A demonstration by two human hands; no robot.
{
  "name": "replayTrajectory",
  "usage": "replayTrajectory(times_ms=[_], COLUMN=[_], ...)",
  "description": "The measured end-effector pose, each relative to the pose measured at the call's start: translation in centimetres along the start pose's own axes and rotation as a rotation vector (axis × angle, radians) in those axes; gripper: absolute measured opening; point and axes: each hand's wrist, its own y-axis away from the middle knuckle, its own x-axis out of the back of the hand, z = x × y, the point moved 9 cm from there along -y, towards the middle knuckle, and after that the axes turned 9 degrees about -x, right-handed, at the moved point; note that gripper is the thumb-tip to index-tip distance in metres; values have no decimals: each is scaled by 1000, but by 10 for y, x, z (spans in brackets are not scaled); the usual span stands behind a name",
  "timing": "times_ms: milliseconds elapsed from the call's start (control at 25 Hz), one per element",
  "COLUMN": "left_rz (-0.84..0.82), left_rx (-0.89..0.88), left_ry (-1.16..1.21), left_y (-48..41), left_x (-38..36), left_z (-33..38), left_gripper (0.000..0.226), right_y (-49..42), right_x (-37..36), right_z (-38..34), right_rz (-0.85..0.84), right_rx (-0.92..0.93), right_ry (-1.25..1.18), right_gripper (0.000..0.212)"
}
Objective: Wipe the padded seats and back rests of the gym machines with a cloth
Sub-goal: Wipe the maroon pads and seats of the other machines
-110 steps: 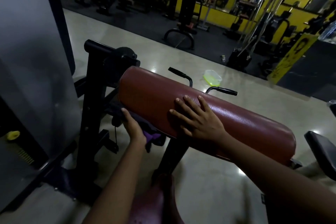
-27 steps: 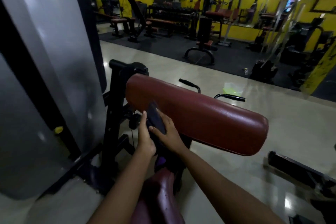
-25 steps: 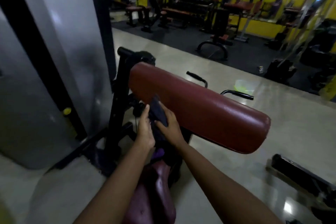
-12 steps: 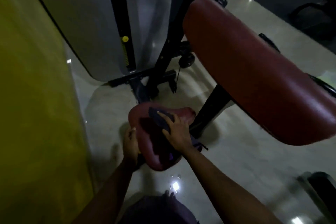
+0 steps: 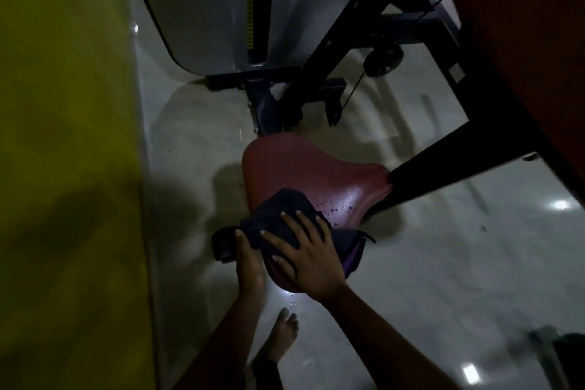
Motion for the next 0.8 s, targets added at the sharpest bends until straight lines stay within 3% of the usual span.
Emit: replayTrajectory(times_ms=[160,360,560,640,800], left_rz=[78,139,216,218,223], left_rx=[-102,-228,-294,-306,-302], left_ry=[64,-222,-471,-513,-519], left_y=[-30,-55,-60,-57,-58], left_x=[-15,-23,-21,-22,-22], left_z=[8,6,11,15,16], left_gripper=[54,75,61,58,52], right_y=[-43,-109,-180,-172,-127], right_x=[13,15,23,27,15], right_z=[8,21,48,42,1], right_rz=[58,73,60,140,150], right_rx=[128,262,69,43,270], right_ry=[-10,11,-4,13,84], right_gripper=[42,44,50,47,41])
